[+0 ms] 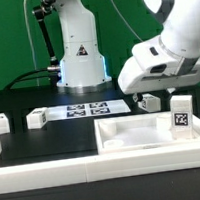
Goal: Assemble square table
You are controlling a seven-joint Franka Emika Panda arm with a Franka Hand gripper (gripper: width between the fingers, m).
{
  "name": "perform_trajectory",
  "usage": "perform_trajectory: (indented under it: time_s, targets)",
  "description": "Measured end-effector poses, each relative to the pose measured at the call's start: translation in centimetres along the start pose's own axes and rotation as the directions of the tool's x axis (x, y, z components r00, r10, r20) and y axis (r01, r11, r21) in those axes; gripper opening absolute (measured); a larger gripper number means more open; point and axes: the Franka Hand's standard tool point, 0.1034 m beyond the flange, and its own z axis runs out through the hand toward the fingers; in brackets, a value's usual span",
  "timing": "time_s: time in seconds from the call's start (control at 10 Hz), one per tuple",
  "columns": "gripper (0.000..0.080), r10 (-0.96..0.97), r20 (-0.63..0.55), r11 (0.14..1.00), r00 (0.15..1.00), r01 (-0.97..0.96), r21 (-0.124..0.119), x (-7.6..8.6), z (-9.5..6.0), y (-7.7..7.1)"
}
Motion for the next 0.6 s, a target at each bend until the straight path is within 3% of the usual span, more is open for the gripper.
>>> perform_trajectory:
  time_s: [0.3,0.6]
  targets:
    - [0.0649,0.01,0.104,1.0,0.995,-0.01,-0.003,0.43,0.35,0.42]
    - [0.0649,-0.007,0.094,1.0,0.996,0.006,0.014,0.76,0.23,0.83]
